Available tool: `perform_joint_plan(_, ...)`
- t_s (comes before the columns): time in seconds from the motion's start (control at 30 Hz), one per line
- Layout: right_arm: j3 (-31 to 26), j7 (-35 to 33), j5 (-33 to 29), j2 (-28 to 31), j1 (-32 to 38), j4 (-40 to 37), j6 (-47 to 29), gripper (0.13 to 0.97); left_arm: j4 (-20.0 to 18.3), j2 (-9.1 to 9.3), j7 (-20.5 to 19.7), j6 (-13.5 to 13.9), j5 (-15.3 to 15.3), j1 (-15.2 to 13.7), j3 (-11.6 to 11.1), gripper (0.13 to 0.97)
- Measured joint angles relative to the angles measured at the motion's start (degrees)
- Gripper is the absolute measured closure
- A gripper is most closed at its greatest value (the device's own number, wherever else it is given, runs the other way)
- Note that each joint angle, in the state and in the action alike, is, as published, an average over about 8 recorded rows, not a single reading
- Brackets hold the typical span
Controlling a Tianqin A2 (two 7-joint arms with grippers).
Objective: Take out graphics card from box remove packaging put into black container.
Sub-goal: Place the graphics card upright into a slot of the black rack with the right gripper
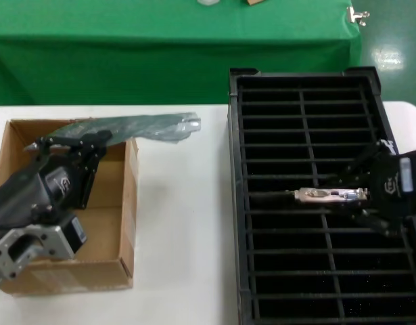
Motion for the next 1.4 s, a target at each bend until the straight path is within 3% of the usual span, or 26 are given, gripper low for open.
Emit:
perform_joint_plan(0.27,-12.29,11.03,-6.23,-4.53,13.55,-0.69,-11.02,0.906,0.0,0.0,0.0,0.0,0.0,0.0,0.0,0.958)
perform_joint_plan(0.5,-26.81,18.59,-5.11,-6.15,26.32,-1.96,-13.48,0.906,0.0,0.0,0.0,0.0,0.0,0.0,0.0,0.958)
perform_joint_plan(0.7,-35.2,22.72,-3.78,-7.6,33.0,-2.99,-13.82,0.906,0.0,0.0,0.0,0.0,0.0,0.0,0.0,0.958)
perform_joint_plan(0.93,-39.06,24.0,-4.54,-10.31,35.35,-5.47,-13.89,0.906,0.0,0.0,0.0,0.0,0.0,0.0,0.0,0.958)
perform_joint_plan(1.4,-41.06,21.99,-7.61,-14.85,35.38,-11.33,-13.9,0.906,0.0,0.0,0.0,0.0,0.0,0.0,0.0,0.958)
